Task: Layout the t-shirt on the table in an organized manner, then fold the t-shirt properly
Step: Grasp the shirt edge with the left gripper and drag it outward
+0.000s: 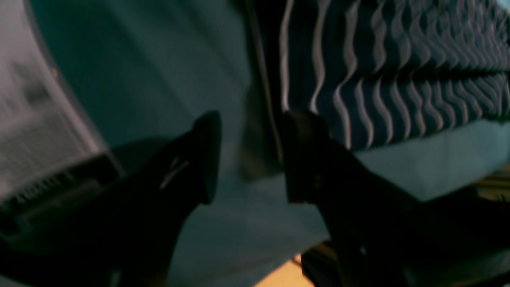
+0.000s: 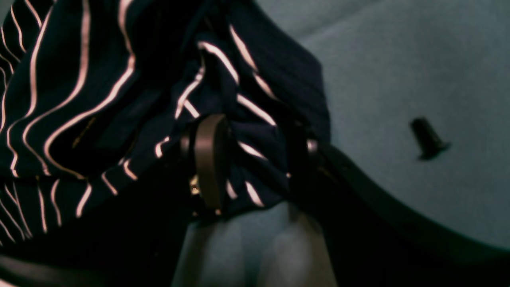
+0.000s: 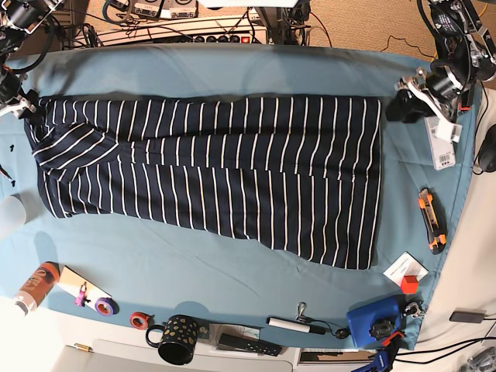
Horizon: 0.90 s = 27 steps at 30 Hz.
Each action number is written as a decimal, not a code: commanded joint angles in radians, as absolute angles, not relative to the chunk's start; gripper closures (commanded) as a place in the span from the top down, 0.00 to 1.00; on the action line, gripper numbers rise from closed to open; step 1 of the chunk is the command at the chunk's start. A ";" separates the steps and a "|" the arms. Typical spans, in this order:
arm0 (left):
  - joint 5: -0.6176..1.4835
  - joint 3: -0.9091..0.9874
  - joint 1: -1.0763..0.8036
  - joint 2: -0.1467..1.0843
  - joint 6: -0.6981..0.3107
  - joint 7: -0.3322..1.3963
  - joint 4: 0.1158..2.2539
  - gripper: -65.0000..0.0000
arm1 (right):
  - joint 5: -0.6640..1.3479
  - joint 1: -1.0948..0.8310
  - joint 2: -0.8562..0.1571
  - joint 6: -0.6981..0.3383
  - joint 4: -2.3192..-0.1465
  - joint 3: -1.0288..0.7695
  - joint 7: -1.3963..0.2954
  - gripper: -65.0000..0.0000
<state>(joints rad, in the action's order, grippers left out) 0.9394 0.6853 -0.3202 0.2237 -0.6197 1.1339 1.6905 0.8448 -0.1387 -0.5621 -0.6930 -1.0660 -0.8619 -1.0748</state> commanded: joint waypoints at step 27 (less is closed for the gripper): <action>0.772 0.681 -0.314 0.114 -0.573 1.088 1.701 0.40 | 0.811 -0.115 -0.591 -0.698 -1.082 -0.866 -1.037 0.38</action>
